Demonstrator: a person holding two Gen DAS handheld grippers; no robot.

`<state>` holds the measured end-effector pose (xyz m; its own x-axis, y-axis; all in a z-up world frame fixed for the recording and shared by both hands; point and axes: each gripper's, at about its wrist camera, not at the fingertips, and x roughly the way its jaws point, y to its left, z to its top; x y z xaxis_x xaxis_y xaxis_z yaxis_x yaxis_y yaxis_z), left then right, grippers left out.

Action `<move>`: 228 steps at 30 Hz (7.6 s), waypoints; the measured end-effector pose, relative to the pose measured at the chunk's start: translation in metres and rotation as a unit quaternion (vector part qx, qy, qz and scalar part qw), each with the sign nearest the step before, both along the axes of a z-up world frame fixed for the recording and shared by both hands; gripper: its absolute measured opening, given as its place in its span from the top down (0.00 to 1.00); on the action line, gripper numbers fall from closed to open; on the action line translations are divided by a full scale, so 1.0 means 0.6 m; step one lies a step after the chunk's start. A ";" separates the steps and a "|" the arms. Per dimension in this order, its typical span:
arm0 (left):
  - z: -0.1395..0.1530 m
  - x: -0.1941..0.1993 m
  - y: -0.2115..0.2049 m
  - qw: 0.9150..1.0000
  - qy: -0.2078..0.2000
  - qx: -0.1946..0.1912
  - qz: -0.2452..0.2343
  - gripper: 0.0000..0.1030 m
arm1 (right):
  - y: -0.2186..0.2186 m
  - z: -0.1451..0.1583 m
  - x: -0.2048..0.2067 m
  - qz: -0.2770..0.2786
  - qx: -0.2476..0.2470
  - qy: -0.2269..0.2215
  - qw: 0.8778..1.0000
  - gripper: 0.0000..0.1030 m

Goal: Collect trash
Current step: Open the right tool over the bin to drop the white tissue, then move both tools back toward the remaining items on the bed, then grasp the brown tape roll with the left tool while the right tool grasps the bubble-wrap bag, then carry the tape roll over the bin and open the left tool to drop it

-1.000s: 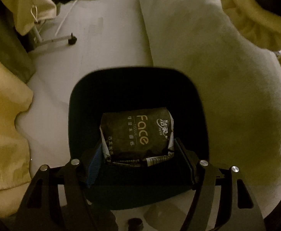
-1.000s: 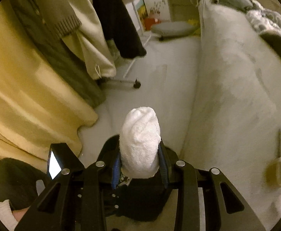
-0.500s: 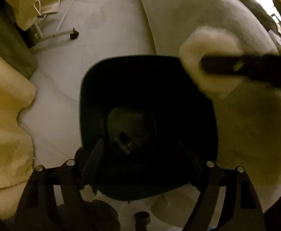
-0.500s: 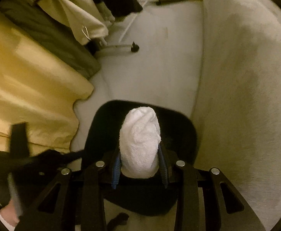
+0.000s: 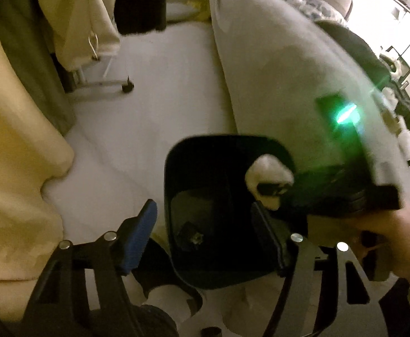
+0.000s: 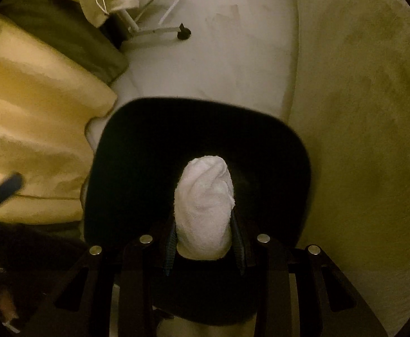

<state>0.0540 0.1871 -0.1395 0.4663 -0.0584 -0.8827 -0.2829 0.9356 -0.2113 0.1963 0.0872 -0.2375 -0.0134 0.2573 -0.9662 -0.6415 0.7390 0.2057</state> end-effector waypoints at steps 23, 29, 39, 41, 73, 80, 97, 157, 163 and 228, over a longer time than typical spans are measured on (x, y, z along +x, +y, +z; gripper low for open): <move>0.254 -0.004 -0.059 0.979 -0.180 0.062 -0.070 0.45 | 0.026 0.014 -0.058 0.071 0.011 -0.043 0.996 0.26; 0.311 0.027 -0.069 0.969 -0.217 0.081 -0.089 0.45 | 0.004 0.069 -0.063 0.061 0.051 -0.061 0.995 0.23; 0.368 0.080 -0.087 0.963 -0.241 0.064 -0.103 0.43 | -0.076 0.204 -0.050 0.018 0.120 -0.116 0.986 0.22; 0.378 0.091 -0.095 0.963 -0.241 0.063 -0.103 0.43 | -0.103 0.239 -0.038 0.006 0.131 -0.137 0.982 0.21; 0.311 0.220 -0.299 0.959 -0.211 0.029 -0.186 0.15 | -0.587 0.437 0.115 -0.223 0.153 -0.307 0.913 0.13; 0.234 0.254 -0.357 0.953 -0.187 0.056 -0.233 0.15 | -0.644 0.410 0.139 -0.250 0.141 -0.303 0.909 0.13; 0.120 0.331 -0.431 0.950 -0.140 0.077 -0.268 0.16 | -0.716 0.349 0.181 -0.275 0.154 -0.277 0.908 0.13; 0.167 0.306 -0.319 0.964 -0.151 0.035 -0.217 0.46 | -0.635 0.327 0.236 -0.304 0.068 -0.281 0.908 0.40; 0.193 0.283 -0.328 0.964 -0.150 0.050 -0.215 0.46 | -0.611 0.354 0.202 -0.280 0.082 -0.287 0.912 0.40; -0.085 0.129 -0.036 0.996 0.060 -0.003 -0.058 0.45 | -0.194 0.316 -0.006 -0.055 0.156 -0.202 0.965 0.40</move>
<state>0.1312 0.1655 -0.1906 0.3469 -0.1112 -0.9313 -0.1965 0.9623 -0.1881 0.1927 -0.0293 -0.0480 0.3918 0.5146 -0.7627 -0.6376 0.7495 0.1782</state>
